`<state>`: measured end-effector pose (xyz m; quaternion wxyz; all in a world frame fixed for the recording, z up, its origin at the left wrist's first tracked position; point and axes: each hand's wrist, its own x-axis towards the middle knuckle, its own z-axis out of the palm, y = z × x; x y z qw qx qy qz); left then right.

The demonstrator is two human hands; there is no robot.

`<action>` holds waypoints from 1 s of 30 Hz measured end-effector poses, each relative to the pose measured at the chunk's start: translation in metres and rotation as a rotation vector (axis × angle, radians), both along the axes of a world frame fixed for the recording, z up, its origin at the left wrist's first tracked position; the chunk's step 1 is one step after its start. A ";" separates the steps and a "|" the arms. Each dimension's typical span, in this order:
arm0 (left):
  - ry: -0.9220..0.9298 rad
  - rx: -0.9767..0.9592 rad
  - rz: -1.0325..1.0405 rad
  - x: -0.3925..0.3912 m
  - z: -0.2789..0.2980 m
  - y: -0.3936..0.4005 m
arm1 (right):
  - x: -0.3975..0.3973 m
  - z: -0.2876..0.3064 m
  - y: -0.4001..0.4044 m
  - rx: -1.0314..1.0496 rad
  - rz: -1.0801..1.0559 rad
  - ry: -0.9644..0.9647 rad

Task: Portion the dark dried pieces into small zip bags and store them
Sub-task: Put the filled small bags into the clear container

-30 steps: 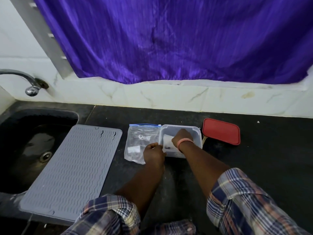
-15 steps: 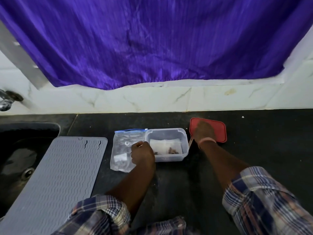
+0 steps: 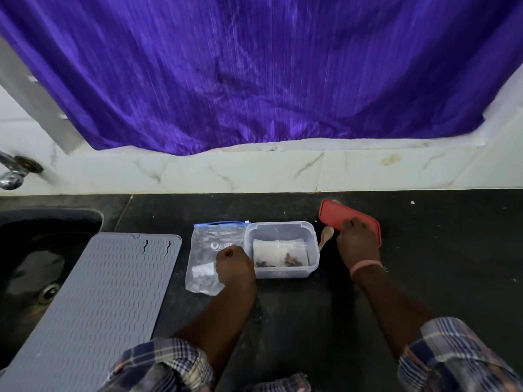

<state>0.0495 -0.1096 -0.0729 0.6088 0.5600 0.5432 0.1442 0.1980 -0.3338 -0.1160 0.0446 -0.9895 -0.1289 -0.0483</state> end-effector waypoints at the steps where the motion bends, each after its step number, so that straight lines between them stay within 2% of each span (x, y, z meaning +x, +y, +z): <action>1: -0.029 -0.004 -0.009 0.000 -0.001 0.000 | 0.002 0.008 0.004 0.053 -0.001 -0.065; 5: -0.057 0.017 0.031 -0.001 0.003 0.000 | -0.002 0.067 0.024 0.374 -0.058 -0.364; 7: -0.028 0.101 0.105 0.003 0.008 0.002 | -0.015 0.100 0.038 0.606 -0.122 -0.442; 9: -0.092 0.182 0.160 0.008 0.014 0.004 | -0.032 0.122 0.054 0.882 -0.150 -0.449; 11: -0.192 0.226 0.127 0.014 0.022 0.003 | -0.050 0.132 0.073 1.212 -0.167 -0.326; 14: -0.230 0.199 0.019 0.023 0.028 0.002 | -0.073 0.117 0.097 1.675 -0.267 0.021; 16: -0.173 0.161 -0.038 0.028 0.026 0.002 | -0.085 0.096 0.107 1.794 -0.321 0.240; 18: -0.157 0.141 -0.041 0.027 0.021 0.005 | -0.094 0.081 0.111 1.815 -0.361 0.370; 21: -0.142 0.138 -0.076 0.022 0.016 0.010 | -0.101 0.065 0.109 1.711 -0.451 0.406; 24: -0.081 0.209 -0.127 0.016 0.011 0.013 | -0.102 0.057 0.097 1.420 -0.553 0.322; 27: -0.022 0.265 -0.160 0.009 0.005 0.016 | -0.097 0.043 0.082 1.108 -0.539 0.223; 30: -0.001 0.330 -0.235 0.006 0.003 0.015 | -0.096 0.037 0.077 0.943 -0.507 0.195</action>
